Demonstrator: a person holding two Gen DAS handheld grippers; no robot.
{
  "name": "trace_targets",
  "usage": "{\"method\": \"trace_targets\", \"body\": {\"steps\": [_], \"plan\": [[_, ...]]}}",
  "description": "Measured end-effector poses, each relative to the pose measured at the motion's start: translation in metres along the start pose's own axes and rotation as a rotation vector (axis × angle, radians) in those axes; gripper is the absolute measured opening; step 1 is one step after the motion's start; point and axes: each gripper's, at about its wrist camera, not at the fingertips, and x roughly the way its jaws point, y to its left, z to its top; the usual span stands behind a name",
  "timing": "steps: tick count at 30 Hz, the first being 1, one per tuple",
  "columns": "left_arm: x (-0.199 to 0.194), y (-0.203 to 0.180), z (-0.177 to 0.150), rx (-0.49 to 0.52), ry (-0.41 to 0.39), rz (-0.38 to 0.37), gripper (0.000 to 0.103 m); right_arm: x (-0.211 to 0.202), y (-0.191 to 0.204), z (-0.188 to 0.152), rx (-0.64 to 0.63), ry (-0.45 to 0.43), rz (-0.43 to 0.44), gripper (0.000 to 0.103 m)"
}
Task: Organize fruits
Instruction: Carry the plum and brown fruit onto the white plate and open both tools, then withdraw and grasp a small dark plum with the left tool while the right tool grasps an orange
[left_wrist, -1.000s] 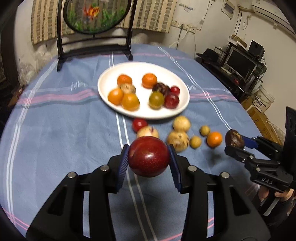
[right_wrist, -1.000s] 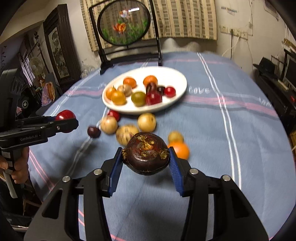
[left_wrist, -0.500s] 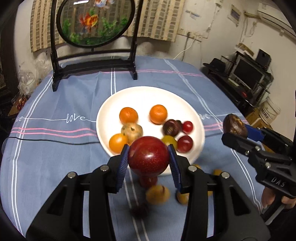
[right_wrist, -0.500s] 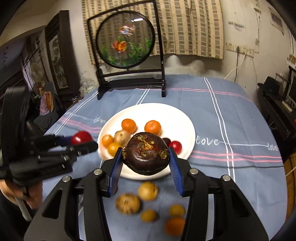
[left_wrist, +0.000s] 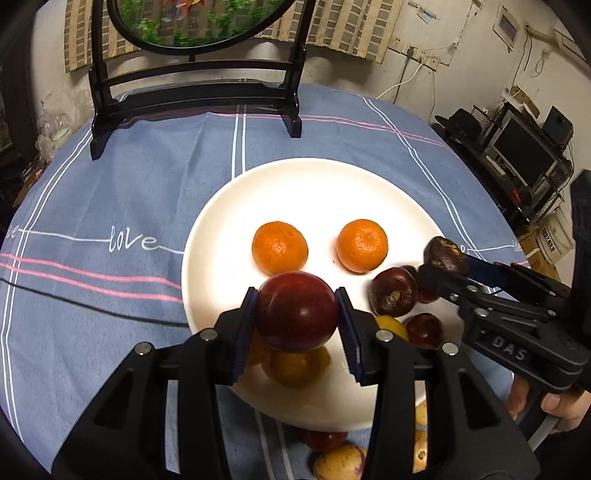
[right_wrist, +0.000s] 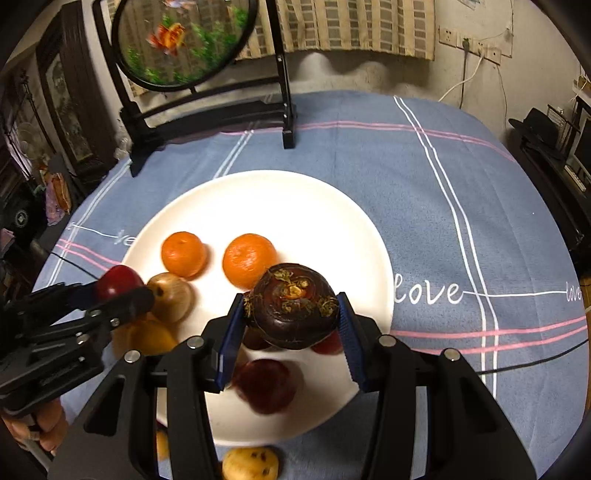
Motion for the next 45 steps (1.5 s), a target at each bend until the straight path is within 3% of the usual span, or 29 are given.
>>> {"method": "trace_targets", "body": {"steps": [2, 4, 10, 12, 20, 25, 35, 45], "plan": [[0.002, -0.001, 0.001, -0.002, -0.007, 0.010, 0.044, 0.006, 0.000, 0.001, 0.002, 0.009, 0.000, 0.053], [-0.001, -0.002, 0.002, -0.004, -0.038, 0.019, 0.060, 0.005, -0.001, 0.002, 0.013, -0.010, 0.008, 0.053], [-0.020, -0.008, 0.002, 0.015, -0.086, 0.013, 0.061, -0.011, -0.003, -0.003, 0.021, -0.043, 0.026, 0.055], [-0.031, -0.010, -0.001, 0.024, -0.110, 0.019, 0.067, -0.020, -0.005, -0.007, 0.026, -0.054, 0.034, 0.056], [-0.070, -0.020, -0.029, 0.069, -0.167, 0.024, 0.073, -0.060, -0.016, -0.036, 0.052, -0.090, 0.079, 0.057], [-0.085, -0.018, -0.052, 0.074, -0.160, 0.028, 0.080, -0.086, -0.020, -0.061, 0.059, -0.110, 0.091, 0.059], [-0.103, -0.014, -0.100, 0.124, -0.161, 0.079, 0.081, -0.115, -0.029, -0.120, 0.071, -0.128, 0.079, 0.059], [-0.088, -0.008, -0.136, 0.139, -0.082, 0.088, 0.081, -0.116, -0.040, -0.163, 0.094, -0.083, 0.065, 0.059]]}}
